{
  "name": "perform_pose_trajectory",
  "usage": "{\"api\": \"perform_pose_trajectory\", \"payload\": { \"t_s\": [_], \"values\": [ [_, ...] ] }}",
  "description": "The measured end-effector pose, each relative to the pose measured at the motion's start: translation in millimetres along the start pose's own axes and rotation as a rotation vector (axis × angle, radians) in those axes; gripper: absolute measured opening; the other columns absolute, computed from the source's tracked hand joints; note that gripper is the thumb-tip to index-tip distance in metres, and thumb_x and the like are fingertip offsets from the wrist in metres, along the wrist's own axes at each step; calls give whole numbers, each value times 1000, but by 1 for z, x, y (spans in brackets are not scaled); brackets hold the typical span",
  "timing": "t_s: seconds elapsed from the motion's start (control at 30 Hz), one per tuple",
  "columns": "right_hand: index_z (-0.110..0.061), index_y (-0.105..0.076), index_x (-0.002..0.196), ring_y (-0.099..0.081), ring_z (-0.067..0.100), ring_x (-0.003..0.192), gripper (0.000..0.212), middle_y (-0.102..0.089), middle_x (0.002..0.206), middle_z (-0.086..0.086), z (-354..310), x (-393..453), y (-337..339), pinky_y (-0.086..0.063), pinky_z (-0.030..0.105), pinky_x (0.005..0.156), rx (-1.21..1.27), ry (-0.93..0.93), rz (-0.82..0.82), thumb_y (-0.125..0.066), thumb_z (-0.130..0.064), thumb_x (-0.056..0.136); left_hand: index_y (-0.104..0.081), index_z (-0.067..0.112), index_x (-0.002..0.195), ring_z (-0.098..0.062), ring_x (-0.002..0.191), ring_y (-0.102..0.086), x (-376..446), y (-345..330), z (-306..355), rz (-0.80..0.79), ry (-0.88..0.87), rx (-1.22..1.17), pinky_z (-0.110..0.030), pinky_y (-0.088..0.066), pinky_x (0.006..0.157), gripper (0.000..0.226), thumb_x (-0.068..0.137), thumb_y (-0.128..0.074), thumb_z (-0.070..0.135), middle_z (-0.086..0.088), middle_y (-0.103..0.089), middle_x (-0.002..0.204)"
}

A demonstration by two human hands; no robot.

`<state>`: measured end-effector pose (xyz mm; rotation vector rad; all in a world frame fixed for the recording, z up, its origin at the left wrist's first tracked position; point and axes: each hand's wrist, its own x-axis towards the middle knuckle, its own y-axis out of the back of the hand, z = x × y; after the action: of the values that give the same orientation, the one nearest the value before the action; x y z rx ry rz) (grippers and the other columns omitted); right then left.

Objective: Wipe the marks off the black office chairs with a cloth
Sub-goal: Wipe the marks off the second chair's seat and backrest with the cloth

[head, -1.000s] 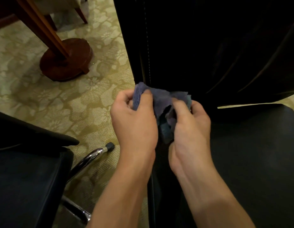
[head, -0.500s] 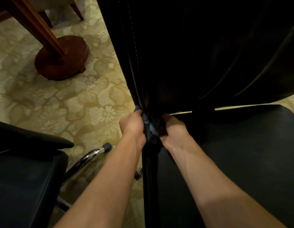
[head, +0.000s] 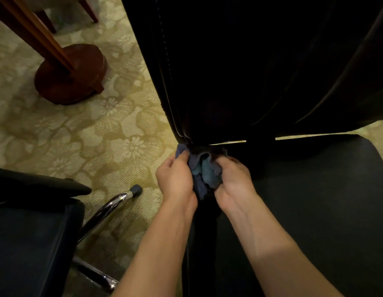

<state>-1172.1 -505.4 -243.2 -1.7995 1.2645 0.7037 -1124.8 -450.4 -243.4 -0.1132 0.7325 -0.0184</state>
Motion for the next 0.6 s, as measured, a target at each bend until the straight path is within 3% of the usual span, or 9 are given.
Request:
{"api": "perform_pose_trajectory", "payload": {
  "t_s": [0.07,0.23,0.37,0.47,0.6],
  "values": [
    [7,-63,112,-69,31,79,22,-69,88,20,-1,9,-3,-58,43,79,-27,-24,64,-60,3,91,-65,7,93,-28,75,-62,13,-9,2,16,84,-8,-41,-56,69,8,92,-59,2,-16,-63,85],
    [-3,-64,109,-64,25,67,19,-66,83,14,-28,19,-20,-57,33,61,2,-28,82,-52,1,95,-57,8,76,-27,72,-49,18,-30,9,106,-2,0,-40,-42,64,21,87,-45,-6,-10,-52,73],
    [0,-63,100,-65,24,70,11,-65,81,15,-39,-2,-8,-56,29,61,30,7,92,-54,-1,94,-65,3,93,-28,70,-63,-14,-28,11,34,7,-19,-36,-52,63,13,91,-53,-1,-14,-64,74],
    [0,-60,88,-66,17,57,8,-65,70,11,-61,-27,1,-56,24,52,67,54,65,-55,0,94,-61,5,84,-19,64,-64,-41,-32,19,-46,-10,-18,-26,-53,58,10,94,-59,5,-8,-66,67],
    [-2,-57,89,-64,13,53,9,-61,68,10,-80,-38,0,-52,22,47,11,104,76,-52,1,96,-63,6,90,-15,68,-67,-48,-42,19,-99,8,47,-24,-55,62,9,97,-59,9,-6,-70,73]
  ]
}}
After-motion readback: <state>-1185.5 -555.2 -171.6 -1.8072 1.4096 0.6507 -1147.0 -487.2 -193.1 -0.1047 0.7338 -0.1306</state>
